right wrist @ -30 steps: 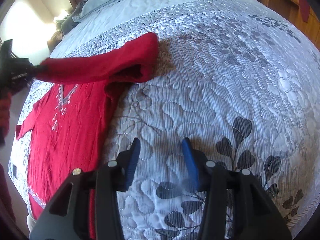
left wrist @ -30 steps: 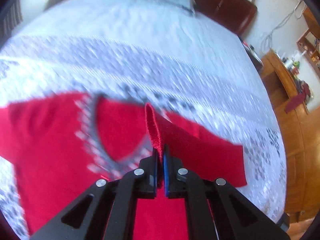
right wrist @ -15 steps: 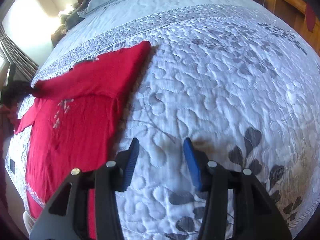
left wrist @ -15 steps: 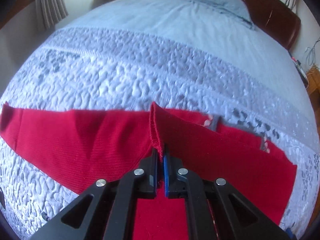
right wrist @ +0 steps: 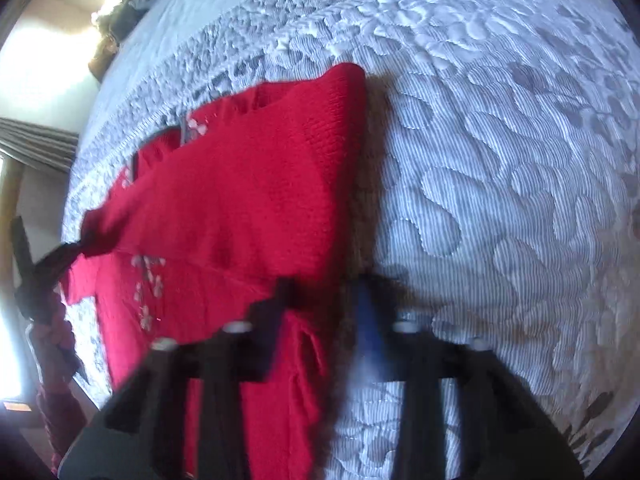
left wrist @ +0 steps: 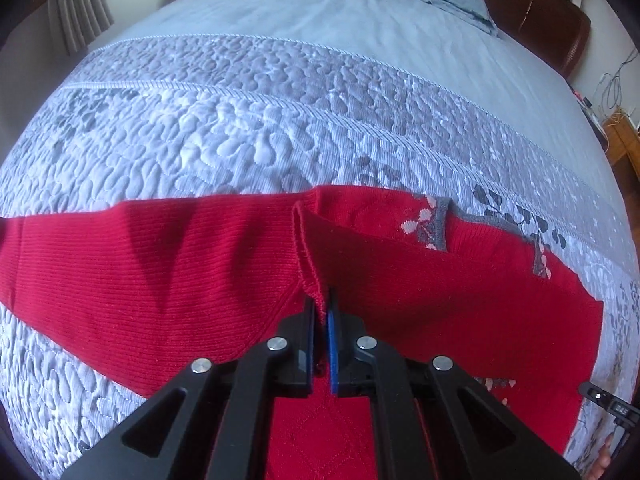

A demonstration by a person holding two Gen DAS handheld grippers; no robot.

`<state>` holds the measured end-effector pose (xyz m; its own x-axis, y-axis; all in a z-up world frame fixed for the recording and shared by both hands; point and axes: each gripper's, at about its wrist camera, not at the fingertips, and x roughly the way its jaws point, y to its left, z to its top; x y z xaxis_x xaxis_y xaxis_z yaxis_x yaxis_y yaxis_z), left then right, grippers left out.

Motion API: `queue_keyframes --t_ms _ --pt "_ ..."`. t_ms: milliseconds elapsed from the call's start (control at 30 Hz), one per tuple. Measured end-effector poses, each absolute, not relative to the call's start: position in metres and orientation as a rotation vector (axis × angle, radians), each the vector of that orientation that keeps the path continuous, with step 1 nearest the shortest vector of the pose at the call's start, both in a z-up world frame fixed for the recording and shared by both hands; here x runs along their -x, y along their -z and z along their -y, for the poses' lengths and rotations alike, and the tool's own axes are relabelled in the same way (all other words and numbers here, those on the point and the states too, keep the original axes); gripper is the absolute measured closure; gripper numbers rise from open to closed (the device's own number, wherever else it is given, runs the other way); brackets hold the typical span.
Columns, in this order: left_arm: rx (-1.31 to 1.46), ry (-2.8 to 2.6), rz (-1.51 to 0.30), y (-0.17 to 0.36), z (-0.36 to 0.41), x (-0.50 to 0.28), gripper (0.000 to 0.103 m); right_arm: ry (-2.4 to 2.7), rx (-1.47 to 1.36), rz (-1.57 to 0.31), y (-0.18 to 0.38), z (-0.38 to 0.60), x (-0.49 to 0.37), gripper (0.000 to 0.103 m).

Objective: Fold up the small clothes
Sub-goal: 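Fold the held sleeve across the sweater body with the right gripper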

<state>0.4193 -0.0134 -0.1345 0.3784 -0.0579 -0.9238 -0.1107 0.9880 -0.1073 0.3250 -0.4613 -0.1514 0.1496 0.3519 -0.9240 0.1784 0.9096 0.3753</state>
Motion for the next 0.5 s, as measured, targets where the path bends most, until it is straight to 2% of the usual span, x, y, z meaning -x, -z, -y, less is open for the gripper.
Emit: queue_keyframes --t_ms 200,233,300,400,467,500 --pt "0.243 0.060 -1.204 0.128 0.005 -0.412 0.098 -0.142 -0.432 -1.429 0.132 0.488 -0.325 0.097" --pt "0.234 0.066 -1.210 0.131 0.005 -0.411 0.098 -0.094 -0.398 -1.447 0.137 0.496 -0.326 0.103" --pt "0.148 0.029 -1.240 0.145 0.008 -0.410 0.097 -0.001 -0.300 -1.473 0.149 0.503 -0.327 0.103" --pt "0.113 0.009 -1.279 0.169 0.007 -0.411 0.096 -0.049 -0.379 -1.440 0.148 0.514 -0.323 0.103" --pt "0.103 0.028 -1.256 0.163 0.006 -0.408 0.089 -0.065 -0.374 -1.403 0.136 0.513 -0.317 0.094" --pt "0.114 0.035 -1.247 0.159 0.004 -0.407 0.085 -0.080 -0.358 -1.395 0.130 0.508 -0.315 0.086"
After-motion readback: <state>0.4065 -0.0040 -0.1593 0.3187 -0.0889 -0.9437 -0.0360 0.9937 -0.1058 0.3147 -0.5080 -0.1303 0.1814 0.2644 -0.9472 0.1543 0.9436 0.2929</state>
